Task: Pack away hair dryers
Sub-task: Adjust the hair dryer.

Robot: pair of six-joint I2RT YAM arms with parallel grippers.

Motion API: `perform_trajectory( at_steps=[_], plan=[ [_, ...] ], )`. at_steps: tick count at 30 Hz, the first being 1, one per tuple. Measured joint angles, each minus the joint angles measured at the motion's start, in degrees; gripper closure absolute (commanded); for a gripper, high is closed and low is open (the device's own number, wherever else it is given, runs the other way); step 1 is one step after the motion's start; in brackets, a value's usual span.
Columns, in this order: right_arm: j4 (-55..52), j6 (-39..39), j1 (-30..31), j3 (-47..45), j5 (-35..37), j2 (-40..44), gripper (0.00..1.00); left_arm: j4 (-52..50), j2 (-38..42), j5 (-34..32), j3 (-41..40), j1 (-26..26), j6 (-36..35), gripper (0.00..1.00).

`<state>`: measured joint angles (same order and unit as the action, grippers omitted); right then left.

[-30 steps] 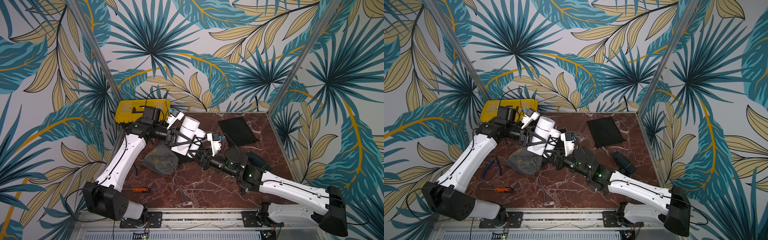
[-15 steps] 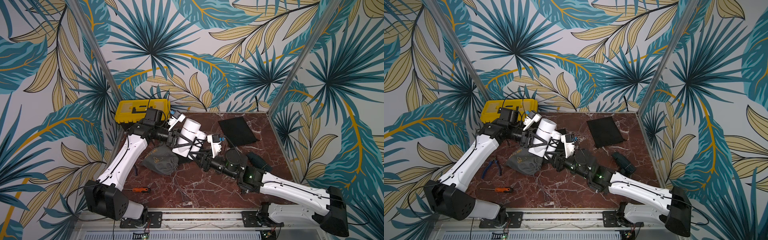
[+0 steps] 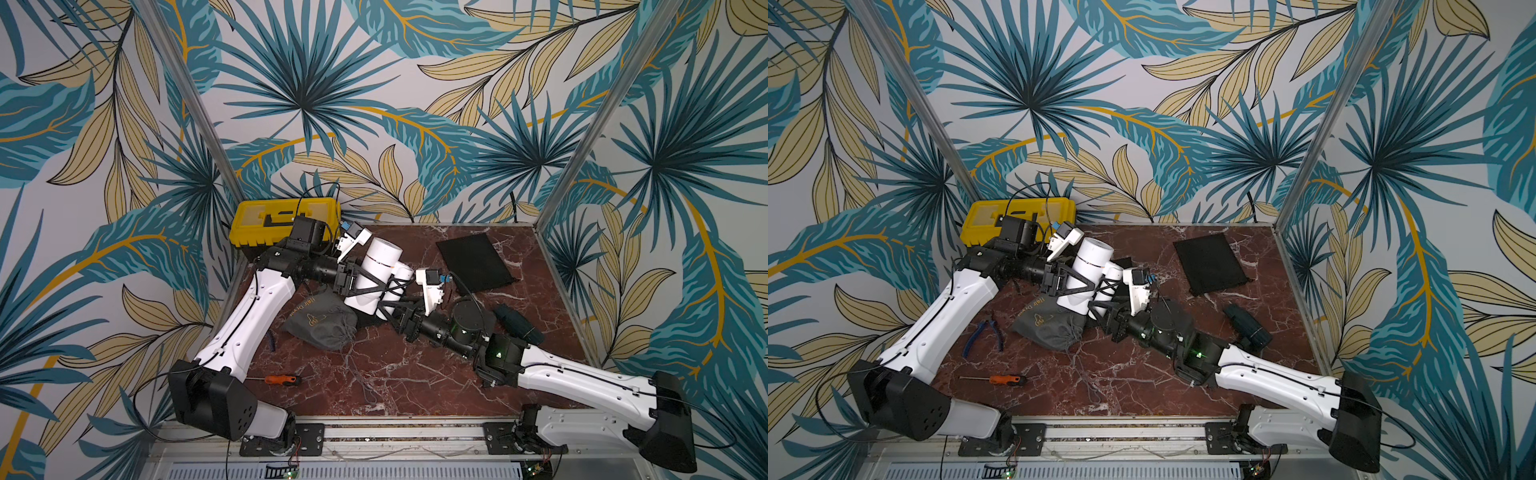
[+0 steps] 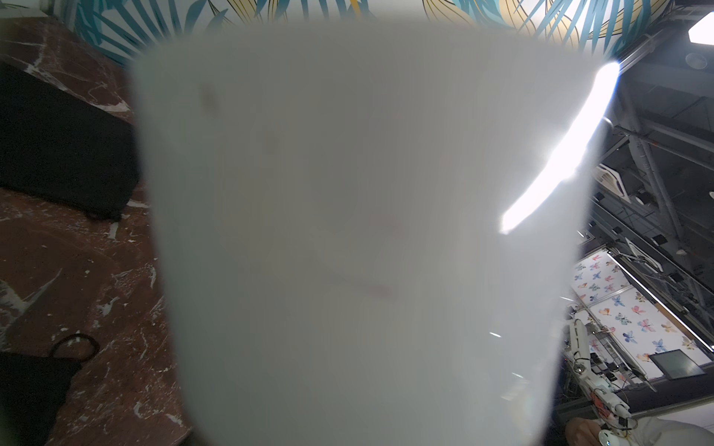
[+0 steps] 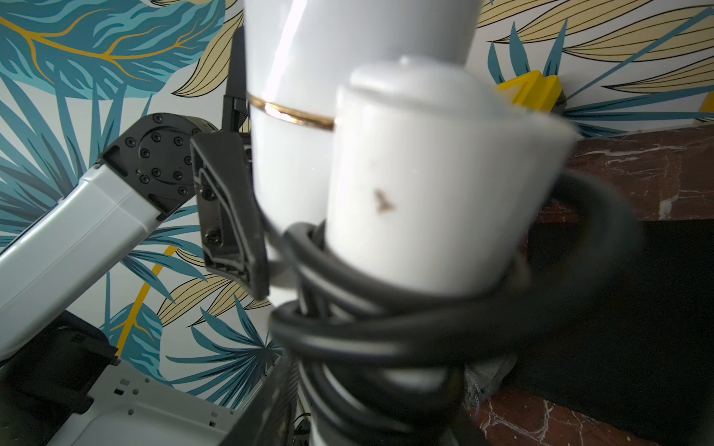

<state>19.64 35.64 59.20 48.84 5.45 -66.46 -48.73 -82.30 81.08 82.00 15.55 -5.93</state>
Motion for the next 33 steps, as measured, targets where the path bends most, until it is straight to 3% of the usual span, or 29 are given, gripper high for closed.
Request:
perform_trajectory(
  at_steps=[1,3,5,6,9,11,14,22,26,31,33],
  plan=[
    [0.0,0.5,0.0,0.0,0.3,-0.2,0.69,0.1,0.0,0.0,0.0,0.0,-0.2,1.00],
    [0.5,1.1,-0.2,0.0,0.7,-0.4,0.89,1.0,0.0,0.2,0.0,-0.1,-1.2,1.00],
    [0.6,1.2,-0.2,0.0,0.9,-0.5,1.00,1.2,0.0,0.3,0.0,-0.1,-1.6,1.00],
    [0.7,1.2,-0.2,0.0,1.0,-0.5,1.00,1.3,0.0,0.3,0.0,-0.1,-1.7,0.92],
    [0.6,1.1,-0.2,0.0,1.0,-0.5,1.00,1.3,0.0,0.1,-0.1,-0.1,-1.9,0.51],
    [0.3,1.0,-0.2,0.0,1.2,-0.4,1.00,1.3,0.1,-0.3,-0.2,-0.1,-2.0,0.29],
    [-1.1,-0.3,-0.2,0.0,1.7,0.3,1.00,0.3,0.4,-0.8,-0.3,0.5,-1.3,0.13],
    [-6.0,-2.3,-0.4,-0.3,5.8,4.6,1.00,-2.1,0.4,-3.2,-0.3,1.2,0.4,0.00],
    [-9.1,-2.5,-0.4,-0.3,9.5,6.7,1.00,-2.9,0.4,-5.6,0.2,0.0,1.0,0.00],
    [-18.9,-1.1,-0.4,-0.3,17.4,10.3,1.00,-3.3,0.5,-16.4,3.2,-1.9,0.8,0.01],
    [-25.0,0.2,-0.6,-0.2,21.0,12.5,1.00,-3.3,0.8,-24.2,3.7,-1.3,-1.0,0.00]
  ],
)
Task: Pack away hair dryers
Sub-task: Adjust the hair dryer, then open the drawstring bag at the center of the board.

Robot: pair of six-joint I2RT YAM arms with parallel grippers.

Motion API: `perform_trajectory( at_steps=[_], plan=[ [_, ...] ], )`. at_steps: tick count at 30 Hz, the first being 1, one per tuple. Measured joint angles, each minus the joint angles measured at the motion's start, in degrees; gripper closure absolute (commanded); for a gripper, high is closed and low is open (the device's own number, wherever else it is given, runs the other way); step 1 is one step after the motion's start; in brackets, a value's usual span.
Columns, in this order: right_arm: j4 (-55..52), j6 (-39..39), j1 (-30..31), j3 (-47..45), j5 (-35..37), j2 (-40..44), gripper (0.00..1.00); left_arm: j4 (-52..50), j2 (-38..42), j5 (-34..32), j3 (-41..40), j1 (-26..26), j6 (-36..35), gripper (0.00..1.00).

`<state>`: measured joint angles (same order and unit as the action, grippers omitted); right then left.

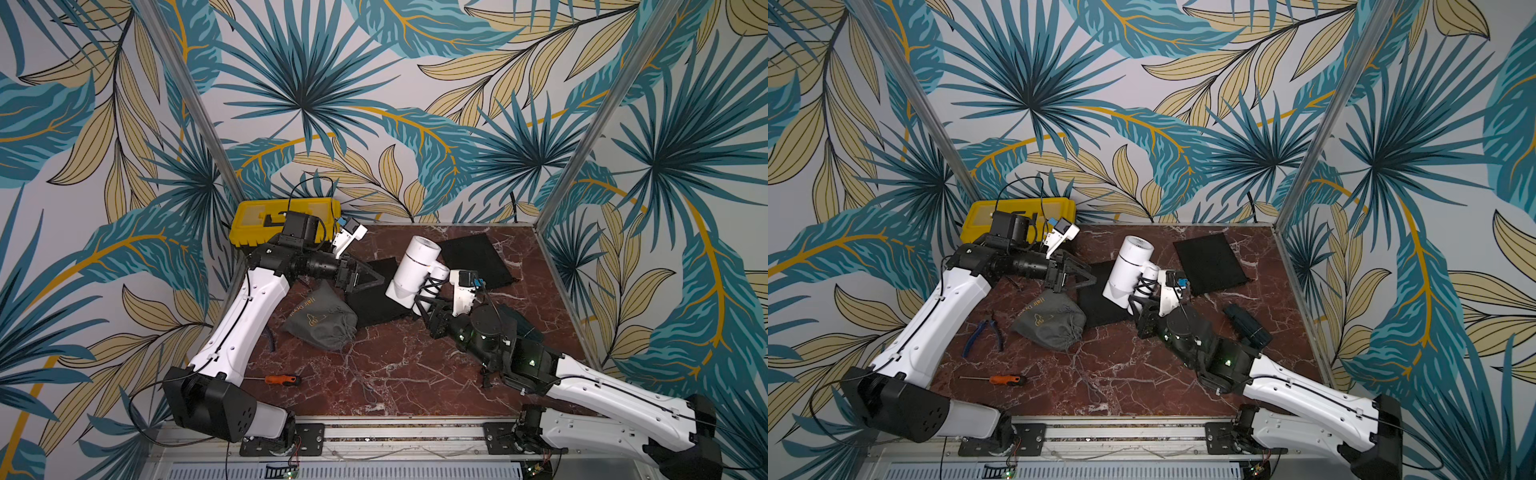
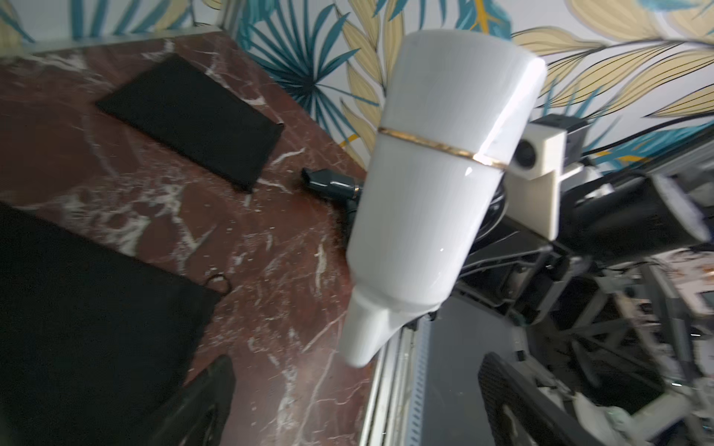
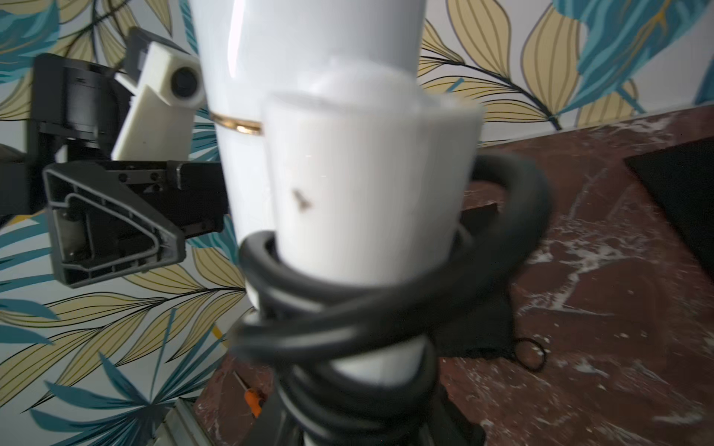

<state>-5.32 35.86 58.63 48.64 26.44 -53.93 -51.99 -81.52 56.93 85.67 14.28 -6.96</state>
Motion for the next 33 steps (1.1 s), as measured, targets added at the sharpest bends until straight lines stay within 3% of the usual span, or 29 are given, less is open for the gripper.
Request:
perform_trajectory(
  at_steps=[5,10,14,22,26,33],
  plan=[
    [-15.9,4.1,-0.2,1.5,8.2,5.5,1.00,0.0,-1.5,-18.0,0.0,6.3,-5.5,0.04],
    [-27.1,7.5,-0.3,2.5,13.9,12.0,1.00,2.0,-8.3,-33.8,-2.3,14.7,-11.0,0.05],
    [-33.4,9.5,-0.3,3.4,16.6,15.2,1.00,4.2,-16.7,-41.4,-4.4,18.6,-13.8,0.07],
    [-39.3,11.6,-0.3,3.4,17.5,19.4,1.00,10.6,-23.5,-50.2,-7.5,22.1,-16.9,0.07],
    [-40.2,11.7,-0.3,3.4,17.7,20.3,1.00,14.1,-25.1,-52.8,-7.5,23.9,-17.2,0.20],
    [-41.1,11.7,-0.3,3.4,17.6,20.0,1.00,17.4,-29.6,-55.0,-7.5,25.2,-18.3,0.26]
  ],
)
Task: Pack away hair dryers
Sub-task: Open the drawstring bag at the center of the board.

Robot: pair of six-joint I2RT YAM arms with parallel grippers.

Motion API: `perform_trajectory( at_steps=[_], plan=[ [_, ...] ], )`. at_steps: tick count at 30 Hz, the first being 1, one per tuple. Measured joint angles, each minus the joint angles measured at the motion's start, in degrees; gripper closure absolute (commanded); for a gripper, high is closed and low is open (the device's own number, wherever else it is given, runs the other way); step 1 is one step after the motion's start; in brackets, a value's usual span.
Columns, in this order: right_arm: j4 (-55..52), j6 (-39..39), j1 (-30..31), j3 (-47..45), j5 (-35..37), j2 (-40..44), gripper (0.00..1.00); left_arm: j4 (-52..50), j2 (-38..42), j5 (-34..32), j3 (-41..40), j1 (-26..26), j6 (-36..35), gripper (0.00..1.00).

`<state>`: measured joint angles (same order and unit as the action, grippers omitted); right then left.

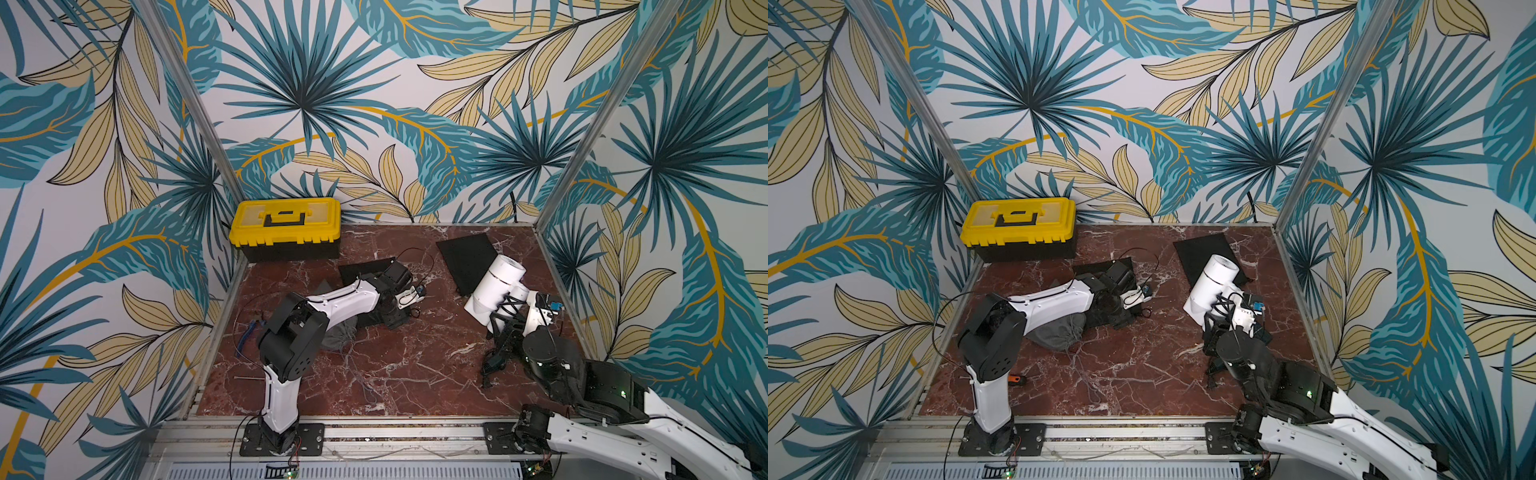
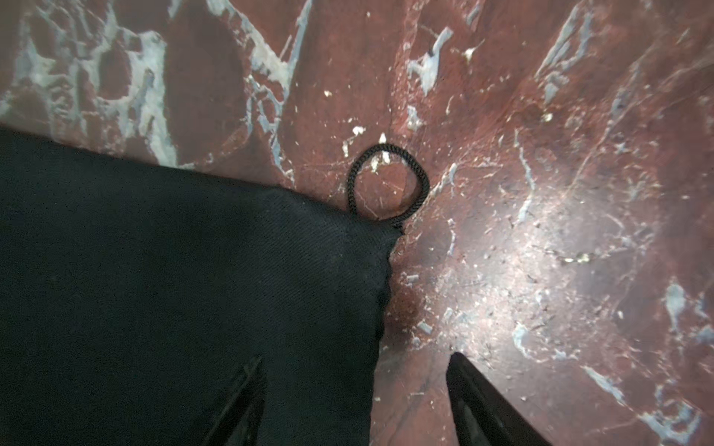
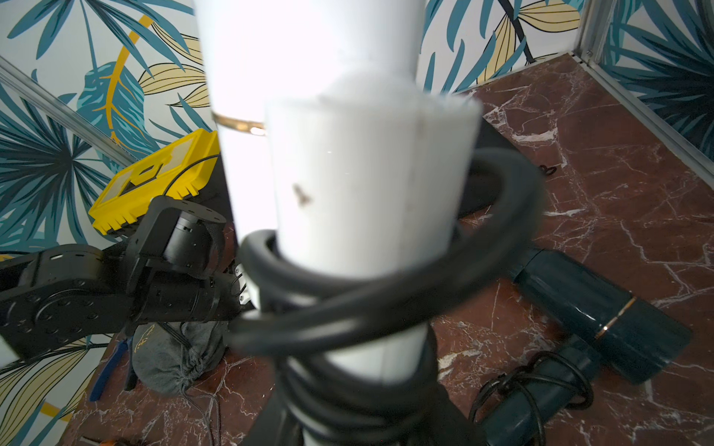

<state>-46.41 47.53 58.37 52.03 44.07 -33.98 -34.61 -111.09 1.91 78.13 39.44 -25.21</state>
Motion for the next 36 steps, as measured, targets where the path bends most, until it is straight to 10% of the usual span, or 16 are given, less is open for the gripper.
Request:
perform_trajectory(
  at_steps=[12,25,36],
  plan=[
    [0.0,-1.0,0.0,0.0,-0.4,0.0,1.00,3.8,-0.5,-3.2,-0.1,0.0,-0.8,0.56],
    [0.0,-1.9,0.0,0.0,-0.4,0.3,1.00,5.6,-1.5,-5.2,-1.4,0.7,-1.2,0.57],
    [0.0,-2.6,0.0,0.0,-0.5,0.3,1.00,7.4,-1.5,-9.5,-2.2,2.1,-1.4,1.00]
  ],
)
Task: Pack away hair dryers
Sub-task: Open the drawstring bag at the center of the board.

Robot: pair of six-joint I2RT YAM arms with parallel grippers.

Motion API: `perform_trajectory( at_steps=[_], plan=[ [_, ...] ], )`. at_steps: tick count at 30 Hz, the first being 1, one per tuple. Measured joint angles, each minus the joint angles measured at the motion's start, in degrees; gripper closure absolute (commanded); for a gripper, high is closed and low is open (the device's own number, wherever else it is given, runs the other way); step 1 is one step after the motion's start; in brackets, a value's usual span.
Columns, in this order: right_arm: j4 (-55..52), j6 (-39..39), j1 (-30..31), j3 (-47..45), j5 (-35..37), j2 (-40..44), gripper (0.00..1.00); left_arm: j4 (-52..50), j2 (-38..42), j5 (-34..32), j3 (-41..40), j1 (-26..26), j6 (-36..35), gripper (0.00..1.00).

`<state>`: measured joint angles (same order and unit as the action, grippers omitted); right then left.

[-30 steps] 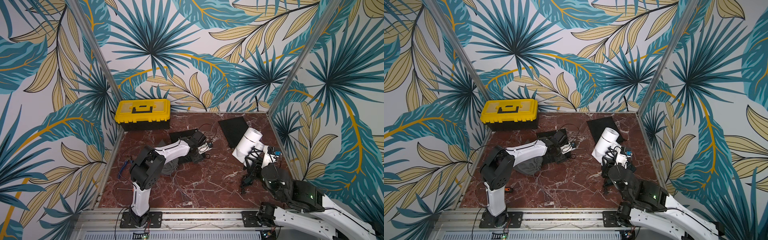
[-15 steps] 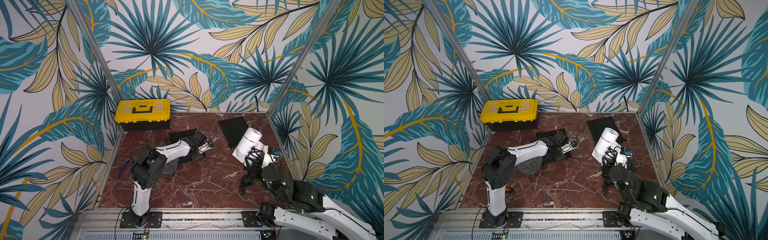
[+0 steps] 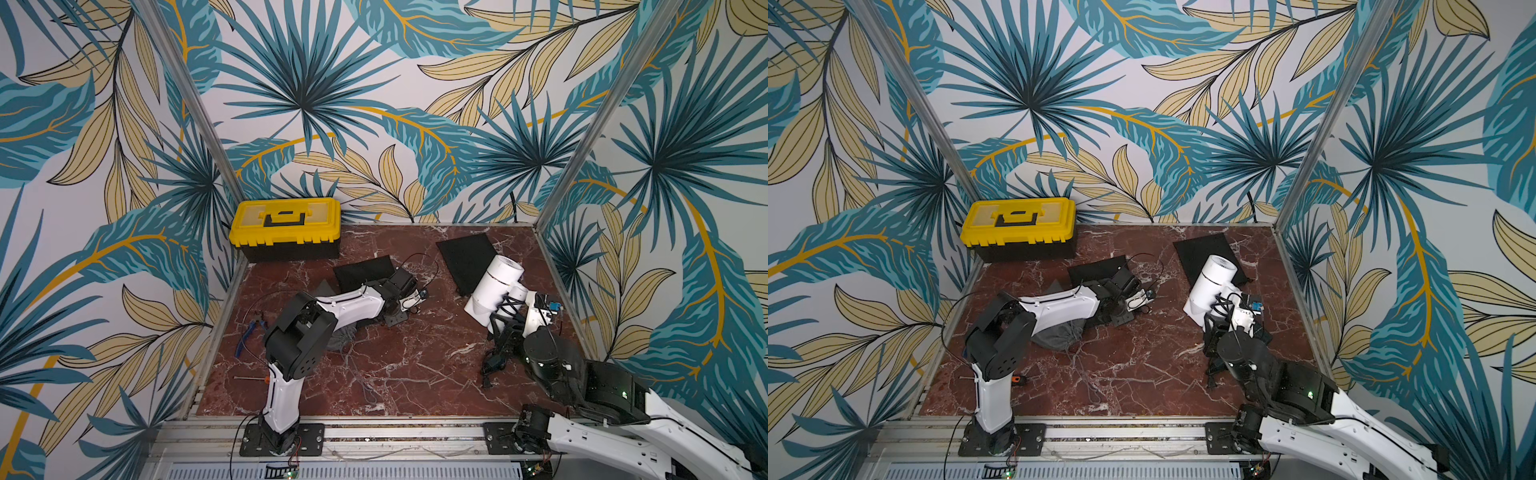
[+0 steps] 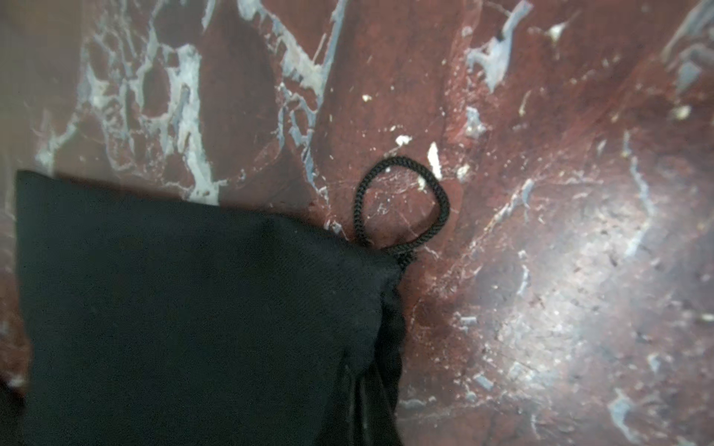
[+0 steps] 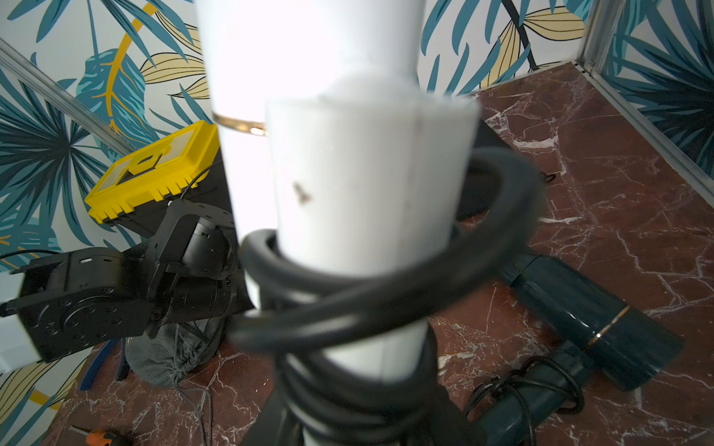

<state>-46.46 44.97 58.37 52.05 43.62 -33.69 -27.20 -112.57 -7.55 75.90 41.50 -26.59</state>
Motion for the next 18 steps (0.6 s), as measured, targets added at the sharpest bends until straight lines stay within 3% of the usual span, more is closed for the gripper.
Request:
perform_trajectory(
  at_steps=[7,18],
  plan=[
    [-3.8,-0.2,0.0,3.5,-0.7,-0.1,1.00,-2.8,0.2,-0.4,2.4,-0.1,-0.1,1.00],
    [-5.7,-2.2,-0.1,7.0,-8.2,-8.4,1.00,-12.3,4.2,6.7,20.7,-5.2,6.9,1.00]
  ],
)
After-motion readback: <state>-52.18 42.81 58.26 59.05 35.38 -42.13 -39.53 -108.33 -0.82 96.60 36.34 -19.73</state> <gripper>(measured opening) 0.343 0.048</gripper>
